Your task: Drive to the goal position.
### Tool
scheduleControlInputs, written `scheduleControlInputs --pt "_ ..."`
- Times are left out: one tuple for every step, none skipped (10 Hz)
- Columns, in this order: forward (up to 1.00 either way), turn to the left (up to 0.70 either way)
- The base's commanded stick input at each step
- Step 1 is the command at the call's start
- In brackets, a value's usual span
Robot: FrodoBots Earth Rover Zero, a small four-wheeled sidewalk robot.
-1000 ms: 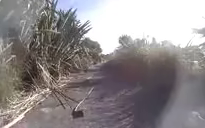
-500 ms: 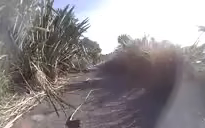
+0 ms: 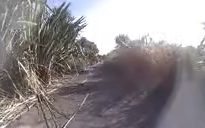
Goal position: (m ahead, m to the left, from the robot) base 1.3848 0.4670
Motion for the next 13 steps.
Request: scheduleControlInputs --pt "0.45 -0.23" --pt "0.45 -0.18" --pt "0.45 -0.12" --pt "0.45 -0.07" --pt "0.45 -0.02" --pt "0.45 0.0" --pt "0.45 0.0" --pt "0.45 0.0" --pt "0.45 0.0" --pt "0.45 0.0" --pt "0.45 0.0" --pt "0.44 0.0" --pt "0.44 0.0"
